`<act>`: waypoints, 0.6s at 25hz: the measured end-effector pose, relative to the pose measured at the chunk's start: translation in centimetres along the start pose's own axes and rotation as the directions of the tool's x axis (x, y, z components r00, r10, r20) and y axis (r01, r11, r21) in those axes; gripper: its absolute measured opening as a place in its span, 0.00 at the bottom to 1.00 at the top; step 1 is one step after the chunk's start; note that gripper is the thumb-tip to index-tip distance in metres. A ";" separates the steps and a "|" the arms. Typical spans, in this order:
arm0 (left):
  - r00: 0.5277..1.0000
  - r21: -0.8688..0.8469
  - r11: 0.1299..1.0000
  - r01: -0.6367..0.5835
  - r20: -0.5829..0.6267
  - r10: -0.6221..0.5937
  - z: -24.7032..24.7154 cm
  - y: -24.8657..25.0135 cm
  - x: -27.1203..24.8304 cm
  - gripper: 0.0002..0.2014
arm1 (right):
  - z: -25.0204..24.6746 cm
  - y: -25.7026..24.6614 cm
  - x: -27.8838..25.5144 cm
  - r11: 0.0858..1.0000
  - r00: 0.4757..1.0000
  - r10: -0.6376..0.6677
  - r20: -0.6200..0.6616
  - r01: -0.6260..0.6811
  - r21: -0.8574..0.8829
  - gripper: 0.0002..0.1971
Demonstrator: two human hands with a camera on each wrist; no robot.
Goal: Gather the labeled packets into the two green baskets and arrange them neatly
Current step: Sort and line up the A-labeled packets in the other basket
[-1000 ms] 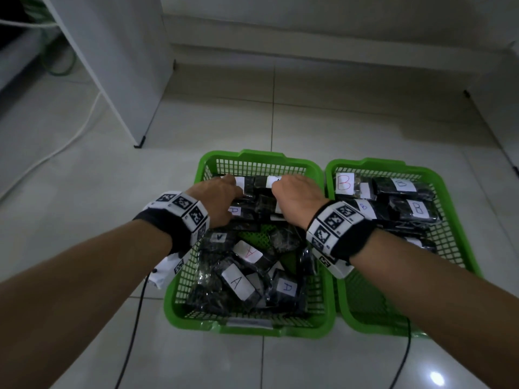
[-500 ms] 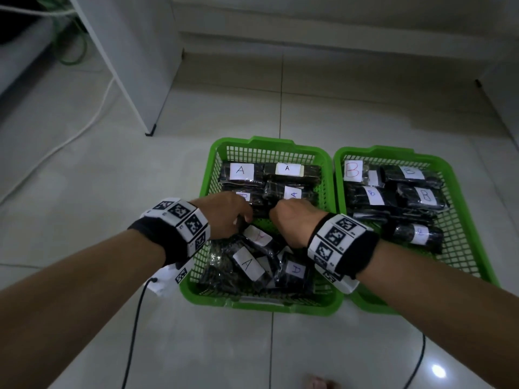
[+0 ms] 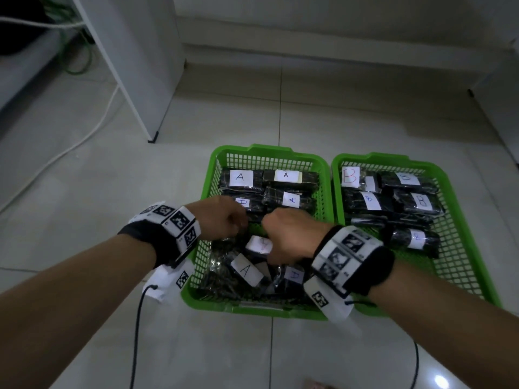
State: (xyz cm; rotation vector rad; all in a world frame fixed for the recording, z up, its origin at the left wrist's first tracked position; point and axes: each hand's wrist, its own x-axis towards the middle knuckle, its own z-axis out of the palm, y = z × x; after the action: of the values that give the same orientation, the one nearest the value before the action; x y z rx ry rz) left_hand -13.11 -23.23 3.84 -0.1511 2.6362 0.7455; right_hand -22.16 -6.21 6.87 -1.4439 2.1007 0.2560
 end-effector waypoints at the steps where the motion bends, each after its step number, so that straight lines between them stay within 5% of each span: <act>1: 0.998 -0.082 0.997 0.000 -0.068 -0.006 -0.4 0.1 -0.1 0.11 | -1.0 0.8 -0.5 0.998 0.999 0.003 -0.045 0.000 0.069 0.10; 3: 0.995 -0.266 0.964 -0.008 -0.102 -0.020 -1.4 0.5 -0.2 0.12 | -3.1 3.0 -1.5 0.947 0.994 0.025 -0.105 0.010 0.320 0.16; 6: 1.000 -0.588 0.808 0.021 0.030 -0.004 -1.9 2.1 -0.4 0.19 | -4.6 5.0 -2.5 0.737 0.983 0.069 -0.170 0.065 0.672 0.23; 10: 0.998 -0.825 0.565 0.016 -0.020 -0.056 -2.0 3.8 -0.5 0.14 | -3.0 5.0 -1.5 0.432 0.890 0.281 -0.360 0.218 0.875 0.23; 12: 0.992 -0.878 0.475 0.055 -0.006 -0.126 -2.0 3.8 -0.6 0.13 | -1.9 4.3 -0.6 0.454 0.803 0.368 -0.468 0.285 0.844 0.22; 15: 0.974 -0.896 0.434 0.097 -0.003 -0.225 -1.9 3.9 -0.7 0.11 | -1.1 3.2 0.6 0.605 0.741 0.331 -0.584 0.308 0.734 0.19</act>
State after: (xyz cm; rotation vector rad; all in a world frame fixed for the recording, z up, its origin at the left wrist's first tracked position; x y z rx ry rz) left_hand -13.91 -20.91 7.53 -0.7519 1.9520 2.0494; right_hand -25.56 -5.93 6.90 -0.9690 2.2291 -1.2999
